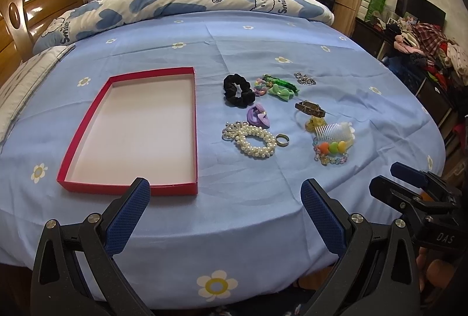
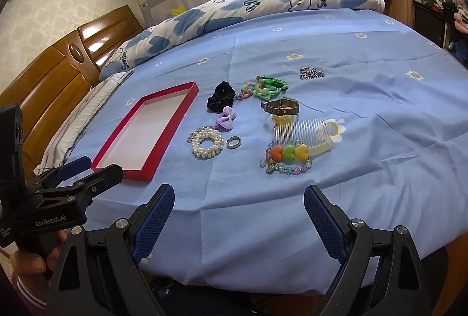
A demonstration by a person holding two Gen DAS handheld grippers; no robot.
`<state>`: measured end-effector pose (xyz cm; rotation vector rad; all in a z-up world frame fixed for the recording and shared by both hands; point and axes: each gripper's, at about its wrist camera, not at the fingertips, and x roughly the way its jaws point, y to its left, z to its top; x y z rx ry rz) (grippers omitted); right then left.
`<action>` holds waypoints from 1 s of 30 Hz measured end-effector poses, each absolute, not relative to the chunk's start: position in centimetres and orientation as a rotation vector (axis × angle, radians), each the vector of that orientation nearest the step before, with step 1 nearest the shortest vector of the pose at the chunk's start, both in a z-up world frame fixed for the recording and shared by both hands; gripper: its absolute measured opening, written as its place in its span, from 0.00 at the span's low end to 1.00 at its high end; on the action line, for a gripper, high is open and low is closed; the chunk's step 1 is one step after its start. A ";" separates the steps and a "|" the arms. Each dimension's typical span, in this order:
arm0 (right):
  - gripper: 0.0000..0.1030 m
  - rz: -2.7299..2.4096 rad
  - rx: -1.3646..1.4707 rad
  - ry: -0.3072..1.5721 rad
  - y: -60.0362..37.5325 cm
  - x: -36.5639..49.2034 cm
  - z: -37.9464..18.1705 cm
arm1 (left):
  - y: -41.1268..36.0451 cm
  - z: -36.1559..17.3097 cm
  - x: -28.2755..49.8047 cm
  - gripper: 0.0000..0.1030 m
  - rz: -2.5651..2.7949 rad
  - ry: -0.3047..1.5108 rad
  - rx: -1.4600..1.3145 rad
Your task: Organize jewelry
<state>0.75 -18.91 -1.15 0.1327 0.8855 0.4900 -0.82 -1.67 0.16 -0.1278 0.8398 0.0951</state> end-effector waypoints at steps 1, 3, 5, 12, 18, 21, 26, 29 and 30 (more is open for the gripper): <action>0.89 0.491 0.133 0.885 -18.9 0.7 -1.2 | -1.7 0.2 -0.8 1.00 0.094 0.840 -0.128; 0.89 0.492 0.135 0.885 -18.9 0.8 -1.1 | -1.7 0.2 -0.8 1.00 0.095 0.841 -0.128; 0.89 0.493 0.134 0.885 -18.9 0.8 -1.1 | -1.7 0.2 -0.8 1.00 0.095 0.842 -0.128; 0.89 0.498 0.146 0.887 -19.1 1.0 -1.0 | -1.7 -0.1 -0.4 1.00 0.095 0.857 -0.134; 0.89 0.497 0.158 0.895 -19.2 1.5 -1.3 | -1.2 -0.9 0.2 1.00 0.088 0.886 -0.155; 0.89 0.496 0.161 0.900 -19.2 2.0 -1.5 | -0.8 -1.2 0.9 1.00 0.078 0.902 -0.173; 0.88 0.496 0.177 0.910 -19.6 3.3 -2.0 | -0.3 -1.7 2.6 0.98 0.056 0.931 -0.204; 0.88 0.496 0.188 0.908 -20.0 4.4 -2.1 | -0.5 -2.1 4.2 0.94 0.035 0.951 -0.206; 0.88 0.495 0.193 0.908 -20.1 4.8 -2.2 | -0.6 -2.1 4.6 0.93 0.031 0.954 -0.204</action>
